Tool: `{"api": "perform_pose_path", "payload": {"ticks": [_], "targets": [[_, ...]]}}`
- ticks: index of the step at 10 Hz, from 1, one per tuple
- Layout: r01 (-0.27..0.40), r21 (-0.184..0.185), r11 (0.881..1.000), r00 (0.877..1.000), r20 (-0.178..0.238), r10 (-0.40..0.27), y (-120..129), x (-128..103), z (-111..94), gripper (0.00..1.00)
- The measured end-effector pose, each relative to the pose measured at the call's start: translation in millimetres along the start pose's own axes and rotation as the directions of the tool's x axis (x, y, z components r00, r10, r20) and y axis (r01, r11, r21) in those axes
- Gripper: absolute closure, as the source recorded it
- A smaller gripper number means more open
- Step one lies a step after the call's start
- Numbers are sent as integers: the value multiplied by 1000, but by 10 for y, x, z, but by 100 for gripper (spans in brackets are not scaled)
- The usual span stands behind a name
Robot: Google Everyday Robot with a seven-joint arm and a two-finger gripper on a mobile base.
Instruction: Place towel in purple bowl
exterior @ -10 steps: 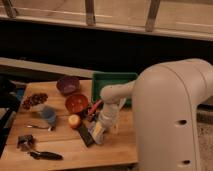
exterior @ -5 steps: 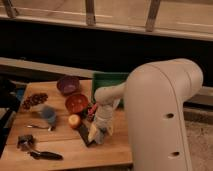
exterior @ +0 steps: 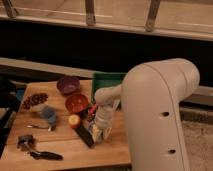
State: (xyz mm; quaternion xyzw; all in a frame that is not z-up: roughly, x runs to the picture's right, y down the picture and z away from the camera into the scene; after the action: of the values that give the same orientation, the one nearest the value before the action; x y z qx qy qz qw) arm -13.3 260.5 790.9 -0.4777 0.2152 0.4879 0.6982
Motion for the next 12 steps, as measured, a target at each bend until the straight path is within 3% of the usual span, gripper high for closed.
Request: {"api": "perform_pose_path", "payload": {"ticks": [2, 3, 9, 12], "targets": [[-13, 16, 1000, 1000, 20, 13, -109, 24, -42, 98], [-20, 20, 1000, 999, 37, 20, -130, 41, -120, 100], [-58, 57, 997, 989, 138, 50, -251, 119, -548, 100], [-118, 97, 988, 970, 223, 94, -385, 222, -965, 100]]}}
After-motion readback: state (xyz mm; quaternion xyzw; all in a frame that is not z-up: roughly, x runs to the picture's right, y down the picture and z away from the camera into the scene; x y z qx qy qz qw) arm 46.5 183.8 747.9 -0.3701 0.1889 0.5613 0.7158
